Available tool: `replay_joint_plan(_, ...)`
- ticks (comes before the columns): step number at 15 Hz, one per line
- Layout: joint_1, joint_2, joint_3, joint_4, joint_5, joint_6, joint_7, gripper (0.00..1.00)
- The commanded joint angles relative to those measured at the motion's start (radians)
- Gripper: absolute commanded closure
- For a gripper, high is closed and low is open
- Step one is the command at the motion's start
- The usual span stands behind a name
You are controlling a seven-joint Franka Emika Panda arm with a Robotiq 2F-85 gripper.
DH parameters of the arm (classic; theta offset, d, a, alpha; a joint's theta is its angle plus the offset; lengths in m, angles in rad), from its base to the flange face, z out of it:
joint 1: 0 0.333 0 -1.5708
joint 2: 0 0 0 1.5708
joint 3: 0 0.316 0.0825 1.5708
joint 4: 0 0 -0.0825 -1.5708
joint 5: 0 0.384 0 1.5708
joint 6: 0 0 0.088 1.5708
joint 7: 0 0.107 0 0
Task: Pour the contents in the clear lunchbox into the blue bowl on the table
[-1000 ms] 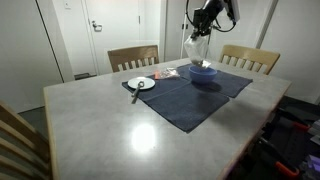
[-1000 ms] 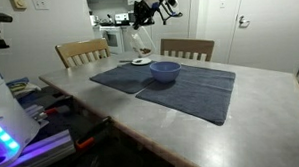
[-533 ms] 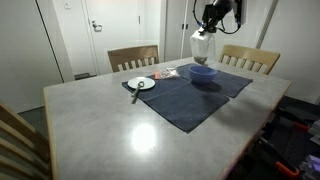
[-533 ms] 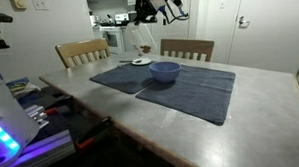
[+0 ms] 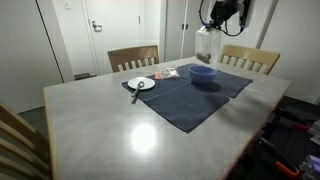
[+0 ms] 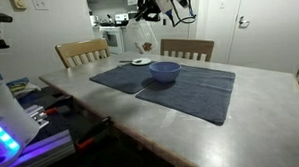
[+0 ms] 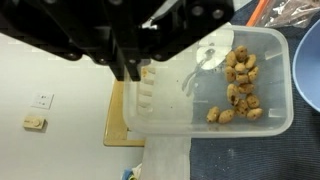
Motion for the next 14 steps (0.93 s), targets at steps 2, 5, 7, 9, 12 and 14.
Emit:
replay_joint_plan(2, -0.024, 0.080, -0.007, 0.091, 0.021, -0.109, -0.061, 0.98)
replay_joint_plan(5, -0.034, 0.119, -0.005, 0.138, 0.021, -0.155, -0.079, 0.98)
replay_joint_plan(7, -0.043, 0.144, -0.003, 0.169, 0.023, -0.183, -0.094, 0.98)
replay_joint_plan(9, -0.056, 0.168, -0.001, 0.198, 0.031, -0.216, -0.121, 0.98)
replay_joint_plan(12, -0.073, 0.203, 0.001, 0.236, 0.050, -0.267, -0.170, 0.98)
replay_joint_plan(14, -0.084, 0.224, 0.003, 0.257, 0.063, -0.300, -0.207, 0.98)
